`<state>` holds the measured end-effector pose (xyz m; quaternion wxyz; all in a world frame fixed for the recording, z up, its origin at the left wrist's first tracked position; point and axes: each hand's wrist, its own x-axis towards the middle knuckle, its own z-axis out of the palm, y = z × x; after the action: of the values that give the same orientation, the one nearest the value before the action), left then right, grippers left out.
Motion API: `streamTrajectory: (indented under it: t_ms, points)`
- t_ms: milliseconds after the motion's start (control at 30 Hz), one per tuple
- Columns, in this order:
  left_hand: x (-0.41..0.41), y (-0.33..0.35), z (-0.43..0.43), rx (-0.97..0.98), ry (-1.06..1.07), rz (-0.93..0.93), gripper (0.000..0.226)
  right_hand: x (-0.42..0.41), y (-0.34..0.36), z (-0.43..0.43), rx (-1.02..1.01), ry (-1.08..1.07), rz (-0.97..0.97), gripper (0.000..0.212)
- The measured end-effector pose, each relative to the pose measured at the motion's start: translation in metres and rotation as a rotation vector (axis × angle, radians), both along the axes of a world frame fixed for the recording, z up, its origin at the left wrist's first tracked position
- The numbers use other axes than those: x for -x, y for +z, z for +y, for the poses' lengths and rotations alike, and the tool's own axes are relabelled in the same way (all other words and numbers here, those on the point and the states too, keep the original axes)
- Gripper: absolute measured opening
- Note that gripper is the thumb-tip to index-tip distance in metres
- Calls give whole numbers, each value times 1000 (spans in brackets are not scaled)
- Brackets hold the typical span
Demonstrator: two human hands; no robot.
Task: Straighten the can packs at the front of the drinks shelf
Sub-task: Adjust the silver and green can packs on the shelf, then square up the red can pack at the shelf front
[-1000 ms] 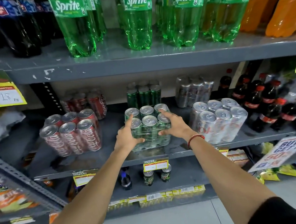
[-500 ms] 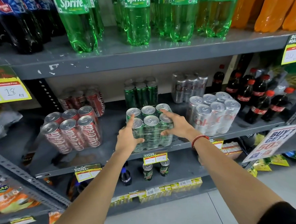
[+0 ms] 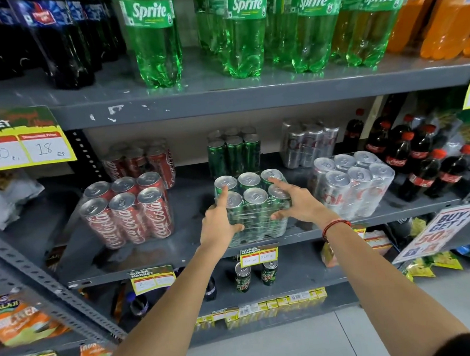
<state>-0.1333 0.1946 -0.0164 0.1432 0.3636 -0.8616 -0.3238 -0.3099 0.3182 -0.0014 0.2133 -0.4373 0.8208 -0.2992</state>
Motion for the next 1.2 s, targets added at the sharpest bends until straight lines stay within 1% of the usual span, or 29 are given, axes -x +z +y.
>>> streamTrajectory:
  t_ms: [100, 167, 233, 300, 367, 400, 500, 567, 633, 700, 733, 833, 867, 933, 1067, 1133, 1200]
  points:
    - [-4, 5, -4, -32, -59, -32, 113, -9, 3, -5, -43, -28, 16, 109]
    - [-13, 11, -15, -25, -97, 9, 120, -23, 13, -16, -49, -125, 136, 111]
    - [-30, 23, -34, 45, -112, 85, 118, -45, 27, -33, 49, -184, 247, 106]
    - [-54, 36, -61, 170, -79, 131, 113, -69, 40, -56, 213, -137, 279, 99]
    - [-82, 48, -91, 260, 9, 96, 114, -94, 45, -87, 305, -54, 257, 94]
    - [-96, 52, -106, 257, 68, 60, 116, -106, 44, -104, 314, -11, 240, 94]
    - [-135, 56, -145, 167, 211, -32, 117, -142, 34, -154, 232, 132, 155, 99]
    - [-157, 50, -164, 116, 246, -61, 116, -161, 26, -179, 142, 206, 80, 100]
    - [-173, 44, -175, 54, 245, -12, 113, -174, 17, -197, 63, 236, 28, 100]
    - [-182, 39, -179, -14, 243, 70, 111, -182, 8, -209, 39, 232, 1, 100]
    - [-183, 39, -179, -78, 231, 106, 112, -184, 3, -213, 44, 222, -3, 100]
    - [-183, 19, -196, -202, 180, 168, 126, -186, -4, -218, 114, 149, -18, 98]
    - [-182, 4, -208, -218, 176, 157, 130, -186, -3, -219, 134, 131, -24, 98]
    - [-181, -8, -219, -232, 187, 117, 132, -185, -1, -217, 141, 123, -24, 99]
    - [-181, -5, -214, -202, 197, 105, 137, -187, 3, -214, 144, 128, -10, 98]
    - [-183, -9, -216, -191, 199, 87, 134, -186, 3, -211, 128, 146, -7, 97]
    - [-188, 8, -194, -174, 222, 67, 125, -186, 2, -206, 117, 156, -11, 96]
